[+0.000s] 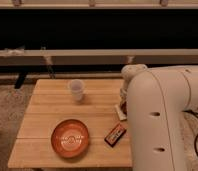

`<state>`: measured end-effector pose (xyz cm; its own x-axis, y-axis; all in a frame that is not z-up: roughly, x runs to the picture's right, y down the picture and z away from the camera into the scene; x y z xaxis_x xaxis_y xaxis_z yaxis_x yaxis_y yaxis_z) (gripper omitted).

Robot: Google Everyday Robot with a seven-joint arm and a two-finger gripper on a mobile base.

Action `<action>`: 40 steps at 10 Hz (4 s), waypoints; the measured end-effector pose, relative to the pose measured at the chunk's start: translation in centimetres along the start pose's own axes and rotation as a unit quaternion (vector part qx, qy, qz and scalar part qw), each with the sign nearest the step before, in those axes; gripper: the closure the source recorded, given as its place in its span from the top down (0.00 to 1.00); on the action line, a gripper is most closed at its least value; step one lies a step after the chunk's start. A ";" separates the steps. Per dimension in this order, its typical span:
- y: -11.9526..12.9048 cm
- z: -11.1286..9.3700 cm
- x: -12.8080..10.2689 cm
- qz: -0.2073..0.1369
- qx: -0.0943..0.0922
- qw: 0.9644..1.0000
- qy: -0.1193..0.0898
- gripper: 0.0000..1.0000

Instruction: Place the eraser on the white sponge

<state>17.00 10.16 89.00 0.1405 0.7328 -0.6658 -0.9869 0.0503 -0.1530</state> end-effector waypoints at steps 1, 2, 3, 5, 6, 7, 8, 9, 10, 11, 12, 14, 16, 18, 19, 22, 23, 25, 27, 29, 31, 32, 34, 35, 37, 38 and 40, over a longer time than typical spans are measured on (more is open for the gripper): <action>0.2 0.2 0.3 -0.009 -0.001 1.000 0.005 0.80; 0.2 0.3 0.5 -0.018 -0.001 1.000 0.008 0.80; 0.4 0.2 0.9 -0.030 -0.005 0.999 0.010 0.80; 1.2 -0.1 1.6 -0.054 -0.014 0.998 0.010 0.80; 1.5 -0.3 1.9 -0.060 -0.020 0.998 0.008 0.80; 1.7 -0.5 2.1 -0.064 -0.025 0.998 0.008 0.80; 1.8 -0.7 2.2 -0.065 -0.028 0.997 0.004 0.80; 1.9 -0.9 2.2 -0.065 -0.031 0.997 -0.001 0.80; 2.1 -1.7 2.1 -0.067 -0.031 0.997 -0.010 0.80; 2.3 -2.4 2.1 -0.069 -0.031 0.997 -0.018 0.80; 2.4 -3.3 2.2 -0.072 -0.028 0.997 -0.025 0.80; 3.1 -6.1 2.2 -0.080 -0.021 0.995 -0.047 0.80; 3.9 -6.8 1.9 -0.077 -0.001 0.995 -0.062 0.80; 3.5 -6.2 0.9 -0.047 0.023 0.996 -0.071 0.80; 3.0 -5.9 0.5 -0.028 0.031 0.996 -0.076 0.80; 1.0 -5.5 -1.4 0.011 0.048 0.995 -0.085 0.80; 0.0 -5.5 -2.1 0.020 0.052 0.995 -0.086 0.80; -2.5 -5.6 -3.6 0.033 0.057 0.994 -0.083 0.80; -5.2 -5.6 -4.4 0.034 0.054 0.995 -0.076 0.80; -5.6 -5.6 -4.5 0.033 0.053 0.995 -0.074 0.80; -5.5 -5.6 -4.5 0.032 0.053 0.995 -0.074 0.80; -5.5 -5.6 -4.5 0.032 0.053 0.995 -0.074 0.80; -5.6 -5.5 -4.7 0.031 0.052 0.996 -0.070 0.80; -6.2 -5.4 -4.5 0.032 0.054 0.996 -0.067 0.80; -9.1 -5.5 -3.2 0.036 0.057 0.996 -0.055 0.80; -10.6 -5.3 -2.5 0.040 0.057 0.996 -0.048 0.80; -12.8 -4.6 -0.9 0.049 0.054 0.997 -0.033 0.80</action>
<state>29.85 5.71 88.24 0.0407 0.7810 -0.6232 -0.9989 0.0456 -0.0082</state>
